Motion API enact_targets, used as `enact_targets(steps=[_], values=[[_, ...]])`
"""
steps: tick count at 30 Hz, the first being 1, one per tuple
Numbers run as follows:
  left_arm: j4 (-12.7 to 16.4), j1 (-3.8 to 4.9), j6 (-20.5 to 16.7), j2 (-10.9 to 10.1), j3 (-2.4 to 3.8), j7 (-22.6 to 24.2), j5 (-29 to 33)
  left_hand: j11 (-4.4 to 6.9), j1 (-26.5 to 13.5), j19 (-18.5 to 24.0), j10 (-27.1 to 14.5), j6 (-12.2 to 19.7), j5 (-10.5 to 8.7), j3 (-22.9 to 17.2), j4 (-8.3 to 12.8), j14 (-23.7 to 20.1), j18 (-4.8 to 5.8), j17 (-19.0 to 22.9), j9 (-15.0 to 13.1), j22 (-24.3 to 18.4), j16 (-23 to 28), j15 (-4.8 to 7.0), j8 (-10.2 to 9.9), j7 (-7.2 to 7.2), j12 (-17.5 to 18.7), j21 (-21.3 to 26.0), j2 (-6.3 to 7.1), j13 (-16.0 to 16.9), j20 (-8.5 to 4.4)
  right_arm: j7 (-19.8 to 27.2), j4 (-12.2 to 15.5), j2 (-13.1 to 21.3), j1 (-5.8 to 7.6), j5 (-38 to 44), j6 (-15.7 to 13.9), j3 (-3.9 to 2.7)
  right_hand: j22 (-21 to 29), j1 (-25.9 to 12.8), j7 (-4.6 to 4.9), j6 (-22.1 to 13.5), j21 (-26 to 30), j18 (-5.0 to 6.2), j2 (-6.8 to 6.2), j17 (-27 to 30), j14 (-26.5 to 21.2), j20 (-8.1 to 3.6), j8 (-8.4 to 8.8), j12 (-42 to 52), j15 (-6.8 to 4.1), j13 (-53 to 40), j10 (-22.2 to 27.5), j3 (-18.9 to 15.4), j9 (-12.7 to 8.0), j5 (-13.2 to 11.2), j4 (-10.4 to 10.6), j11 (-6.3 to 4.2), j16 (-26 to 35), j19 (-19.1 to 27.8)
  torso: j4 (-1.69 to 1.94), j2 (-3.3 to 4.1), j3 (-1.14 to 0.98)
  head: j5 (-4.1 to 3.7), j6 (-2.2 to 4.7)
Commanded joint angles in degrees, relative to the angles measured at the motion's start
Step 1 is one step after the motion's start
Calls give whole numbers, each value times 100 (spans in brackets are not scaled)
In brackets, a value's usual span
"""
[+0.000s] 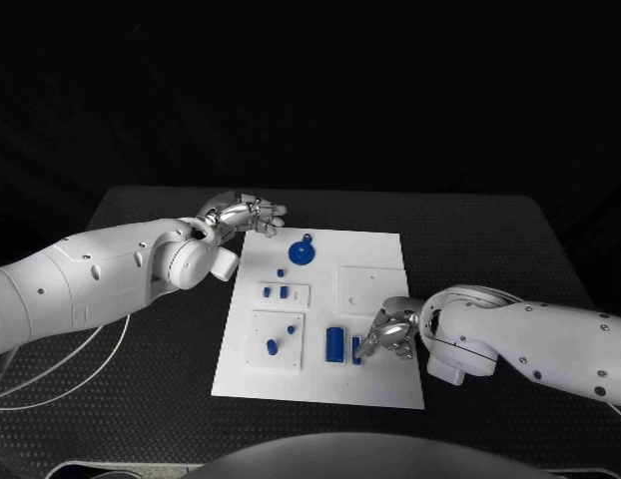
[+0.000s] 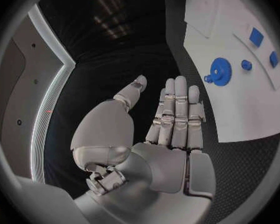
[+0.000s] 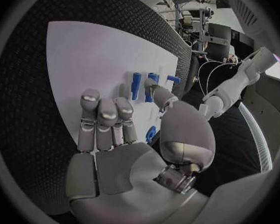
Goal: Assemble the parts on the task board
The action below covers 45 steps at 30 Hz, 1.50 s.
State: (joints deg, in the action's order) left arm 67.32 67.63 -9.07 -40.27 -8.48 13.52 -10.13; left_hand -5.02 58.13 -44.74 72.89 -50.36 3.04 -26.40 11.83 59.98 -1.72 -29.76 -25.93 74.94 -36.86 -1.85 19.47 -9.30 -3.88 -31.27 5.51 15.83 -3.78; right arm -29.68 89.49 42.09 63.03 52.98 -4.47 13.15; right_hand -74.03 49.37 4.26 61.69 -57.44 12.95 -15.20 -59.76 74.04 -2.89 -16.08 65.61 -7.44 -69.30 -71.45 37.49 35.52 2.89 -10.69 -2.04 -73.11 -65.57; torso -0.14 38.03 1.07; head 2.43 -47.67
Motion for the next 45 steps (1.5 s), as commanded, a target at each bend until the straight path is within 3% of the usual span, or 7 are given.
enact_targets(steps=[1,18,30,38,45], values=[[8,8,86,17,4,34,10,-2,-55,-16,-39,35,21,-3,-37,12,-5,-9,7,75,26,-17,18,12,-12,36,11,10,11,61,-2,-12,-15,163,138,5,0,33,2,-33,-24,205,17,-6,-5,-33,-11,8,-47,-15,19,-19,6,-8,-1,-1,25,17,2,1,0,-8,5],[12,8,86,8,4,33,10,-2,-55,-17,-39,34,20,-4,-39,14,-4,-15,7,78,30,-17,19,12,-13,39,9,10,11,-28,-117,-135,-85,537,127,20,11,198,-10,-4,-18,205,194,-9,6,-25,-23,33,-51,-29,-16,-51,24,-8,-75,-11,26,16,11,2,6,-8,-22],[17,8,85,-2,4,32,10,-2,-53,-18,-38,33,20,-5,-40,15,-4,-20,7,81,33,-17,20,13,-13,42,9,10,11,-44,-175,-162,-122,710,107,24,14,519,-15,25,-19,205,438,-10,11,-10,-23,44,-51,-33,-46,-61,32,-9,-382,-16,33,27,6,1,4,0,-34],[12,8,85,1,4,32,10,-2,-54,-18,-38,33,20,-5,-42,16,-4,-23,7,82,35,-17,20,13,-13,44,8,10,12,9,-176,-109,-122,517,75,23,29,379,-12,41,-11,205,341,-5,18,19,-11,25,-46,-15,-51,-80,22,-5,-280,-13,43,13,6,1,3,-3,-28],[-18,8,83,32,4,40,10,-2,-56,-19,-38,34,20,-4,-44,16,-4,-26,7,84,37,-17,20,12,-13,45,9,11,12,145,-155,84,-111,202,95,11,42,165,13,-11,6,205,94,1,10,41,44,-74,-31,56,44,-128,-8,5,-86,12,66,25,10,-1,7,-24,6]])
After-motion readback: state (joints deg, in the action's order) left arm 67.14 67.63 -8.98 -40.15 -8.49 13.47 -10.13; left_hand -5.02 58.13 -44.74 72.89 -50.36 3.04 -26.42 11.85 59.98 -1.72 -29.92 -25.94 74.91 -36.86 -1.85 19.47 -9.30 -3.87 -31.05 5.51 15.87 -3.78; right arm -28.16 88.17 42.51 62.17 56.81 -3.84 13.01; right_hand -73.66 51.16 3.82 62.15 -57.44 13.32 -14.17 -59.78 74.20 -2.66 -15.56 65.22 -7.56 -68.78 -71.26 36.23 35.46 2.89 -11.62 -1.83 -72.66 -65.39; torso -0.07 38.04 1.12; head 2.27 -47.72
